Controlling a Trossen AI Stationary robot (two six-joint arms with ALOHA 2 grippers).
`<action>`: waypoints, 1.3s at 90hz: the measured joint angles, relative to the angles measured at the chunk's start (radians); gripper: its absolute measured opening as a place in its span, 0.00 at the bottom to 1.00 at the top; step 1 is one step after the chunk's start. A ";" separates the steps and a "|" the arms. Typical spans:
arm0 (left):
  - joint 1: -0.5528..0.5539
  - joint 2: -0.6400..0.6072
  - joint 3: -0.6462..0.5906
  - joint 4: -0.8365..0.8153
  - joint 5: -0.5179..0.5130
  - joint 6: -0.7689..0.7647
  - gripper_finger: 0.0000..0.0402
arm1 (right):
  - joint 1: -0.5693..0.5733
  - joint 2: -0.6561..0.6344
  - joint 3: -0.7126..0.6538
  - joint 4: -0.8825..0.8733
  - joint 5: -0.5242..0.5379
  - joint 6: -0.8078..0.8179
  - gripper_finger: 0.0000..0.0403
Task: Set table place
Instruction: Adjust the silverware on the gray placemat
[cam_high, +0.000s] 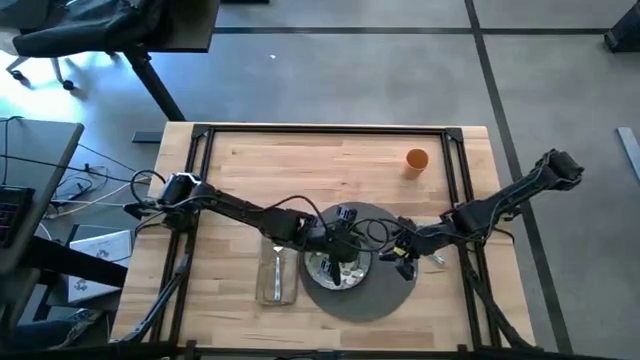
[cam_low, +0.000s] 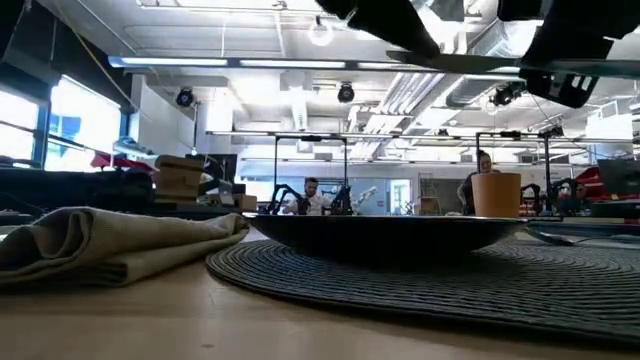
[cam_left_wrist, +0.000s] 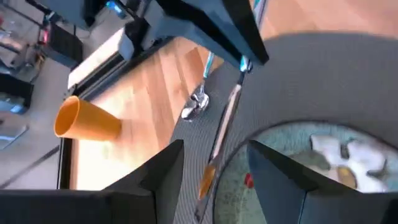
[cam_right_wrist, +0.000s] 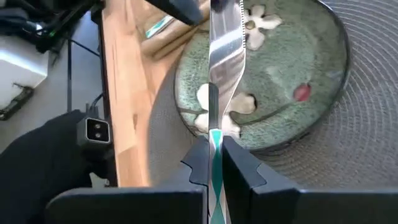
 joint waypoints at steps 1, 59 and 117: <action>0.001 0.000 0.000 0.000 0.004 0.003 0.40 | 0.000 0.000 0.000 0.002 0.000 -0.002 0.00; 0.004 0.010 -0.001 0.033 0.100 0.082 0.02 | -0.002 0.005 0.000 0.060 -0.041 -0.032 0.01; 0.036 0.005 -0.001 -0.087 0.345 -0.456 0.00 | -0.040 -0.081 0.000 0.005 0.025 -0.387 0.40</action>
